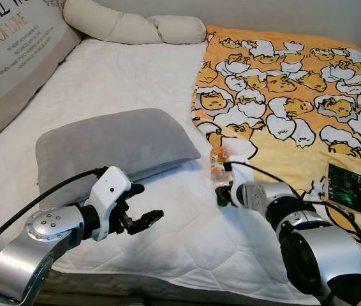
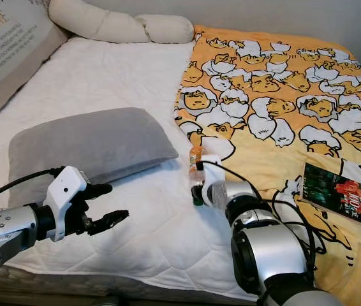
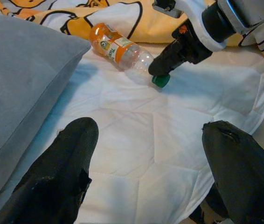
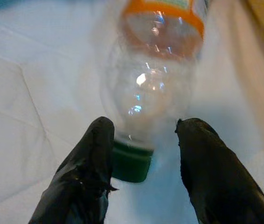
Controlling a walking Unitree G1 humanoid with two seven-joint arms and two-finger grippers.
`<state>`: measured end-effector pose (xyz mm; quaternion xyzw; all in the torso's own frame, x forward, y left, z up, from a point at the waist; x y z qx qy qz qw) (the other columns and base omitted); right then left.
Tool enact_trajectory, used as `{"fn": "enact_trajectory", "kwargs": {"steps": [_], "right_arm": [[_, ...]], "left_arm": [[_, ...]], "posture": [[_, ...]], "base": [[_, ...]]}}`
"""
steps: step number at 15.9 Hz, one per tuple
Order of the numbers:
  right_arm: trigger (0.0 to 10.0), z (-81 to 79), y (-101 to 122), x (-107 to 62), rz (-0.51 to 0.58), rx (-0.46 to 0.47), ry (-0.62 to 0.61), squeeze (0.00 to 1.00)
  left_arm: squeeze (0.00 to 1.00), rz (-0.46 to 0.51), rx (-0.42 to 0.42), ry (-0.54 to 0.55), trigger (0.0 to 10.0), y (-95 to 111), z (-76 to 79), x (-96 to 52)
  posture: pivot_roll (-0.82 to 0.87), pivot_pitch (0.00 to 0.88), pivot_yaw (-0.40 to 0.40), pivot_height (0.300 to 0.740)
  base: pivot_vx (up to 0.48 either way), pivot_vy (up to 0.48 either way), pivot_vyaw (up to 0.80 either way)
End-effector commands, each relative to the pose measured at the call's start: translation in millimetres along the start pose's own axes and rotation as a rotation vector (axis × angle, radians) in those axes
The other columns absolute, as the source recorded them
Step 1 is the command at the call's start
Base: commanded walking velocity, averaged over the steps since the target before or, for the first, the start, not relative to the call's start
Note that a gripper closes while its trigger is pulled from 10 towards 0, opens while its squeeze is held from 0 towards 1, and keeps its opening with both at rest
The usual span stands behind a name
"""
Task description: Clean up the room
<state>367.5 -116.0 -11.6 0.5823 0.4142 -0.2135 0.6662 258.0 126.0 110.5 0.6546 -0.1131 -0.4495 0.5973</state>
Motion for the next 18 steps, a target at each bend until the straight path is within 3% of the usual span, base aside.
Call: {"fn": "enact_trajectory", "kwargs": {"steps": [1,9,14,18], "right_arm": [[0.0,-0.4,-6,1.6,-0.015,0.007,-0.006,0.00],[0.0,-12.3,-24,7.9,-0.041,0.026,0.014,0.00],[0.0,-8.5,-15,7.8,0.051,0.029,0.029,0.00],[0.0,-3.6,-16,7.0,0.056,0.054,0.027,0.00]], "left_arm": [[0.00,-0.003,0.017,-0.024,10.0,4,4.4,-0.4],[0.00,-0.044,0.020,-0.048,10.0,-2,8.8,-5.4],[0.00,-0.032,0.021,-0.041,10.0,1,7.2,-1.7],[0.00,-0.025,0.021,-0.042,10.0,2,7.5,2.8]], "posture": [[0.13,0.000,-0.018,0.740],[0.14,0.000,-0.007,0.740],[0.13,0.000,-0.009,0.740],[0.12,0.000,-0.005,0.740]], "base": [[0.000,0.000,0.00],[0.000,0.000,0.00],[0.000,0.000,0.00],[0.000,0.000,0.00]]}}
Point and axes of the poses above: a point about 5 cm out from each wrist's last joint towards the gripper, its own x axis pointing out of the wrist towards the gripper, its own y axis along the axis of the wrist's last joint, z = x × y, the point moved 6 cm from there along x, pointing out of the wrist towards the gripper, and after that the axes turned 9 degrees about -x, right-handed, at the moved point
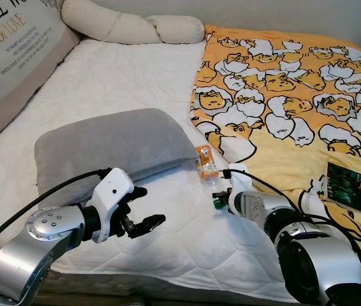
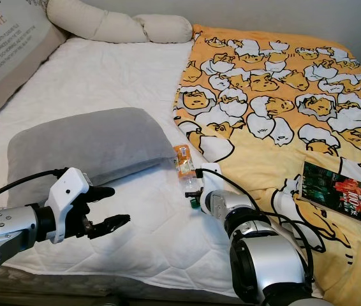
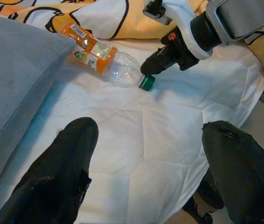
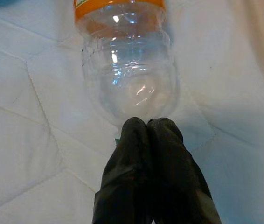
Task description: Clean up the room
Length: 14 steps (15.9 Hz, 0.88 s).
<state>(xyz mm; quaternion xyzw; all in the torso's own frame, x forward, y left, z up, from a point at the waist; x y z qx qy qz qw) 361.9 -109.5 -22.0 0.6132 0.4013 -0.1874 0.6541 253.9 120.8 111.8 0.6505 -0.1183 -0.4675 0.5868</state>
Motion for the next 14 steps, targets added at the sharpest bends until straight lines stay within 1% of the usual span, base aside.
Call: {"fn": "enact_trajectory", "kwargs": {"steps": [1,2,3,5,7,9,11,14], "right_arm": [[0.0,3.5,3,-0.7,0.031,0.017,0.001,0.00],[3.1,3.8,8,-1.3,0.051,0.011,0.003,0.00],[10.0,7.2,20,-4.1,0.092,0.032,0.006,1.00],[10.0,9.4,30,-7.5,0.115,0.033,0.028,1.00],[10.0,8.8,35,-9.7,0.117,0.004,0.056,1.00],[10.0,5.6,41,-12.9,0.119,-0.047,0.108,1.00],[10.0,3.9,40,-13.7,0.108,-0.061,0.130,1.00],[10.0,2.4,37,-14.3,0.072,-0.131,0.149,1.00]], "left_arm": [[0.00,0.003,0.017,-0.008,10.0,3,0.7,3.4],[0.00,0.005,0.019,-0.008,10.0,4,0.3,3.5],[0.00,0.010,0.023,-0.007,10.0,6,-1.7,4.4],[0.00,0.013,0.027,-0.007,10.0,7,-2.6,6.0],[0.00,0.014,0.028,-0.009,10.0,7,-2.3,7.8],[0.00,0.012,0.034,-0.015,10.0,6,-2.2,10.6],[0.00,0.010,0.038,-0.016,10.0,6,-2.8,11.8],[0.00,-0.003,0.049,-0.018,10.0,4,-4.1,14.7]], "posture": [[0.11,0.000,-0.005,0.740],[0.11,0.000,-0.005,0.740],[0.11,0.000,-0.007,0.740],[0.10,0.000,-0.009,0.740],[0.10,0.000,-0.009,0.740],[0.08,0.000,-0.009,0.740],[0.08,0.000,-0.013,0.740],[0.07,0.000,-0.019,0.740]], "base": [[0.000,0.000,0.00],[0.000,0.000,0.00],[0.000,0.000,0.00],[0.000,0.000,0.00],[0.000,0.000,0.00],[0.000,0.000,0.00],[0.000,0.000,0.00],[0.000,0.000,0.00]]}}
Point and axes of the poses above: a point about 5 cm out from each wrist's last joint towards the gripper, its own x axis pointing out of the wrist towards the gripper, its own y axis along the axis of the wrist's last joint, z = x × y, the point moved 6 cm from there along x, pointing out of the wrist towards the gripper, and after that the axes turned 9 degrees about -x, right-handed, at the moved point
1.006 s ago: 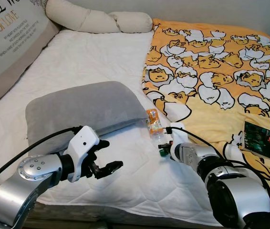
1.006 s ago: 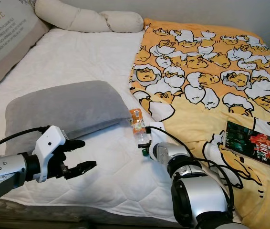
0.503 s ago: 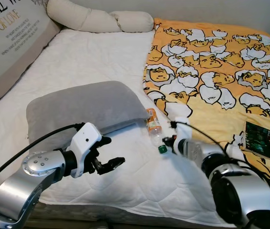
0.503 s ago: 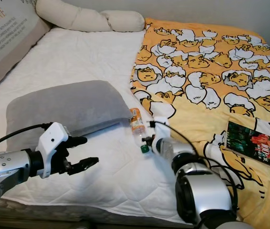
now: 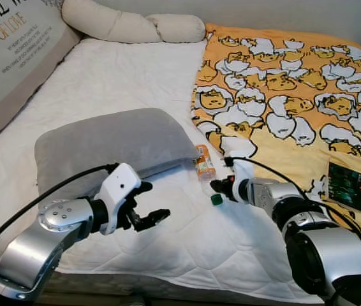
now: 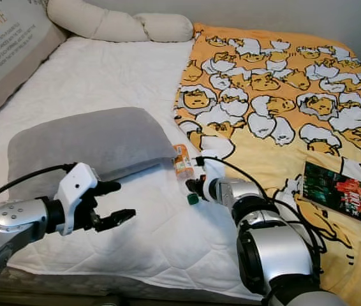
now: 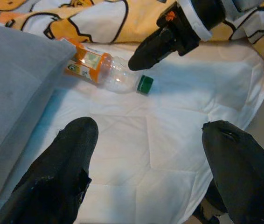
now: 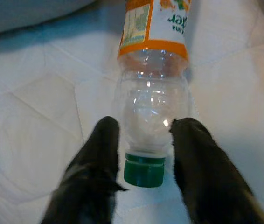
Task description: Clean up the room
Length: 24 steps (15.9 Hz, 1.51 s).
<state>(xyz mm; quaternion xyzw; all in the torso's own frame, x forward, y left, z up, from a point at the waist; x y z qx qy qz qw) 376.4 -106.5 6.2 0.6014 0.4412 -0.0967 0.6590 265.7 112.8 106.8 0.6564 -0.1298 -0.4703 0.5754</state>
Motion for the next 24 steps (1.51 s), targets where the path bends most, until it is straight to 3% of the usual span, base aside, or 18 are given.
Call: {"fn": "enact_trajectory", "kwargs": {"steps": [1,9,10,14,15,16,18,19,21,22,24], "right_arm": [[10.0,2.2,5,-2.1,-0.005,-0.034,-0.003,1.00],[10.0,2.6,-10,1.7,-0.063,-0.095,-0.047,1.00],[10.0,0.2,-12,3.0,-0.071,-0.108,-0.045,1.00],[10.0,-4.2,-20,6.4,-0.107,-0.157,-0.058,1.00],[10.0,-3.5,-23,7.2,-0.121,-0.174,-0.078,0.00],[10.0,-2.8,-26,7.6,-0.130,-0.183,-0.092,0.00],[10.0,0.4,-28,7.6,-0.133,-0.181,-0.122,0.00],[7.7,0.5,-28,7.8,-0.127,-0.161,-0.125,0.00],[0.9,-4.7,-27,9.6,-0.105,-0.103,-0.105,0.00],[0.0,-7.8,-28,10.7,-0.101,-0.098,-0.094,0.00],[0.0,-10.0,-29,11.6,-0.105,-0.106,-0.087,0.00]], "left_arm": [[0.00,-0.005,0.018,-0.007,10.0,0,0.5,0.2],[0.00,-0.046,0.031,-0.037,10.0,-7,6.7,0.5],[1.00,-0.054,0.007,-0.056,10.0,-9,9.5,-0.5],[1.00,-0.066,0.013,-0.054,10.0,-9,11.7,-3.0],[0.86,-0.076,0.015,-0.057,10.0,-11,13.4,-5.0],[0.04,-0.083,0.016,-0.060,10.0,-12,15.0,-6.8],[0.00,-0.094,0.015,-0.065,10.0,-13,17.1,-9.6],[0.00,-0.097,0.014,-0.067,10.0,-13,18.0,-11.1],[0.00,-0.109,0.012,-0.067,10.0,-13,19.9,-16.1],[0.00,-0.116,0.009,-0.067,10.0,-14,20.5,-18.5],[0.00,-0.123,0.007,-0.067,10.0,-15,21.5,-20.9]], "posture": [[0.08,0.000,-0.019,0.740],[0.09,0.000,-0.021,0.740],[0.09,0.000,-0.020,0.740],[0.11,0.000,-0.017,0.740],[0.12,0.000,-0.014,0.740],[0.12,0.000,-0.012,0.740],[0.14,0.012,-0.009,0.740],[0.14,0.031,-0.007,0.740],[0.16,0.062,-0.003,0.740],[0.17,0.072,-0.002,0.740],[0.17,0.090,-0.001,0.740]], "base": [[0.000,0.000,0.00],[0.000,0.000,0.00],[0.000,0.000,0.00],[0.000,0.000,0.00],[0.000,0.000,0.00],[0.000,0.000,0.00],[0.000,0.000,0.00],[0.000,0.000,0.00],[0.000,0.000,0.00],[0.000,0.000,0.00],[0.000,0.000,0.00]]}}
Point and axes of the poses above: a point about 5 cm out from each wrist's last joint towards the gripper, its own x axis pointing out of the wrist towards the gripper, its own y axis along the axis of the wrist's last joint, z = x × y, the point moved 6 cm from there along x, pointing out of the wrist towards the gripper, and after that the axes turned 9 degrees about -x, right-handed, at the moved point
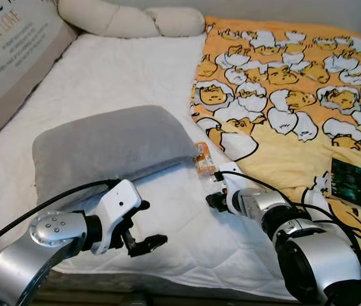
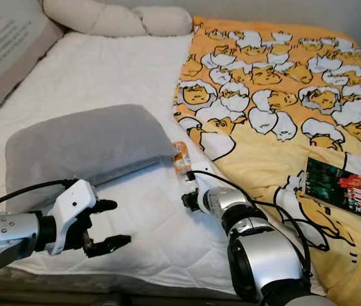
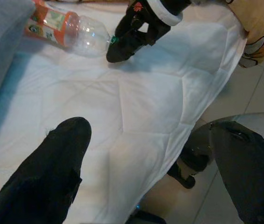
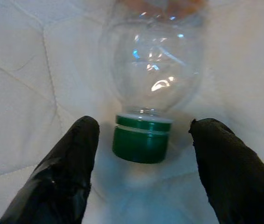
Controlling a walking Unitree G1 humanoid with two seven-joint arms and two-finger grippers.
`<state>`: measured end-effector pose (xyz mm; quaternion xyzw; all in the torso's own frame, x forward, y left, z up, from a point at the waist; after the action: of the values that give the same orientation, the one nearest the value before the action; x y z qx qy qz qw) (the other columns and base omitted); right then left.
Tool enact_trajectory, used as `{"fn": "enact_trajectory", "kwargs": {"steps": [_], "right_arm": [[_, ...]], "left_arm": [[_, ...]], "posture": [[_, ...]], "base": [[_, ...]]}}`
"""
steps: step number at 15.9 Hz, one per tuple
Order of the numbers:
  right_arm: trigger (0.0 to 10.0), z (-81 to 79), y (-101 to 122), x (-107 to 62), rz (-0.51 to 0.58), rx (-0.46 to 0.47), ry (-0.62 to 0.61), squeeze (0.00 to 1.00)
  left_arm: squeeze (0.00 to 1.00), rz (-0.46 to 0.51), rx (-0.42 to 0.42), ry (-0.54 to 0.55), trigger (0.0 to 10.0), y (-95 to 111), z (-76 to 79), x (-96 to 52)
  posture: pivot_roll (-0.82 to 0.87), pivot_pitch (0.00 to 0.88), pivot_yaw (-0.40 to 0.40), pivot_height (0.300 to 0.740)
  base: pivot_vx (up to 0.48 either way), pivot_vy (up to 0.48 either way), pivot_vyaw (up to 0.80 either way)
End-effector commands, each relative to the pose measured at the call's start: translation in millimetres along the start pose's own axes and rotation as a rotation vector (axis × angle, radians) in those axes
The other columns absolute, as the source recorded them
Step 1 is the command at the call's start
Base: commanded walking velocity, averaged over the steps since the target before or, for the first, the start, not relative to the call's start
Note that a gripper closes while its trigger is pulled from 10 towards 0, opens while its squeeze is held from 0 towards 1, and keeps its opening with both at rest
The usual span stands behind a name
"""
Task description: Clean up the room
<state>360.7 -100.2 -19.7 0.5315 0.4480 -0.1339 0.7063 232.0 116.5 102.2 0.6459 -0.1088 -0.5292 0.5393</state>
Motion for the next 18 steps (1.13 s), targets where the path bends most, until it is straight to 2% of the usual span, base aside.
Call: {"fn": "enact_trajectory", "kwargs": {"steps": [1,9,18], "right_arm": [[0.0,-2.5,-0.5,0.8,0.011,0.013,0.012,0.00],[0.0,-6.9,-1.6,2.5,0.018,0.012,0.019,0.00],[0.0,-0.9,-1.9,1.4,0.028,0.024,-0.001,0.00]], "left_arm": [[0.00,0.001,0.005,0.007,10.0,2.1,-0.1,-5.0],[0.00,-0.007,-0.006,0.015,10.0,1.3,0.5,-6.6],[0.00,0.011,-0.004,0.022,10.0,4.9,-1.7,-3.8]], "posture": [[0.18,0.095,0.000,0.740],[0.18,0.096,-0.002,0.740],[0.17,0.063,0.000,0.740]], "base": [[0.000,0.000,0.00],[0.000,0.000,0.00],[0.000,0.000,0.00]]}}
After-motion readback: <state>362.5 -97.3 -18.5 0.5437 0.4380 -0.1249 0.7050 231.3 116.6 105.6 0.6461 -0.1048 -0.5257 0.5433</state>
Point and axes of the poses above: a point about 5 cm out from each wrist's last joint towards the gripper, its own x axis pointing out of the wrist towards the gripper, its own y axis along the axis of the wrist's last joint, z = x × y, the point moved 6 cm from there along x, pointing out of the wrist towards the gripper, and after that the axes turned 9 degrees about -x, right-handed, at the moved point
